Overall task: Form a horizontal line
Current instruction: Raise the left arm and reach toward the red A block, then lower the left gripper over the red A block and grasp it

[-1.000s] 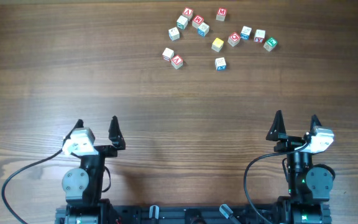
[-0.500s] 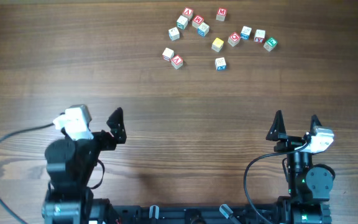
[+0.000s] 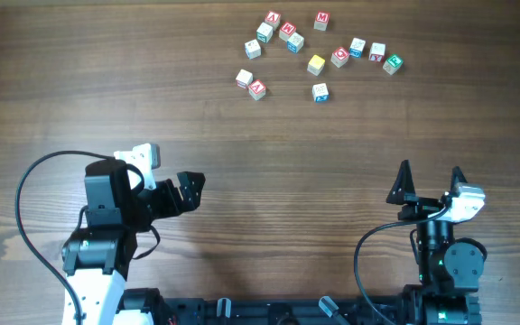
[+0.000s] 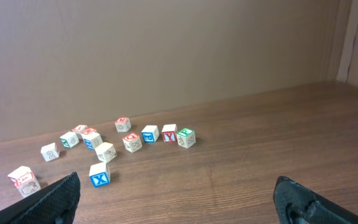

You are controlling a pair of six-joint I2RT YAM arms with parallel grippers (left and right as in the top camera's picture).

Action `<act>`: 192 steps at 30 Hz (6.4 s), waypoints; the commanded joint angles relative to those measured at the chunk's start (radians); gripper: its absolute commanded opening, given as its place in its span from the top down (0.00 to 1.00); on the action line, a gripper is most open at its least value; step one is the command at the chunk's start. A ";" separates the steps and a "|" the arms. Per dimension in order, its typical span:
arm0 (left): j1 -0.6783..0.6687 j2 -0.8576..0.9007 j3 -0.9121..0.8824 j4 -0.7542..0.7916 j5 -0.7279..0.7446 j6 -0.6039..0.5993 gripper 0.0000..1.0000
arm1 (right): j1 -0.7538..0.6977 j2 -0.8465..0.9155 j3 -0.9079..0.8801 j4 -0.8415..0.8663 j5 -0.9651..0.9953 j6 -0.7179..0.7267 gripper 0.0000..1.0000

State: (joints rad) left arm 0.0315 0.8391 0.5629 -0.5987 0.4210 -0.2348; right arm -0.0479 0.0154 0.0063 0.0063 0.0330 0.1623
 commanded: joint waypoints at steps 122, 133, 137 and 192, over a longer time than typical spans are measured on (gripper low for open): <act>-0.422 1.342 1.022 0.264 -0.266 -0.121 0.08 | -0.005 -0.004 -0.001 0.003 -0.013 -0.005 0.00; -0.422 1.384 1.022 0.251 -0.307 -0.224 0.13 | -0.005 -0.004 -0.001 0.003 -0.012 -0.004 0.00; -0.423 1.433 1.022 0.261 -0.299 -0.246 0.16 | -0.005 -0.004 -0.001 0.003 -0.012 -0.004 0.00; -0.434 1.352 1.022 0.159 -0.378 -0.082 0.81 | -0.005 -0.004 -0.001 0.003 -0.012 -0.004 0.00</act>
State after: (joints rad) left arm -0.3992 2.2322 1.5948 -0.4072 0.0494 -0.3195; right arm -0.0479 0.0154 0.0063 0.0063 0.0330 0.1623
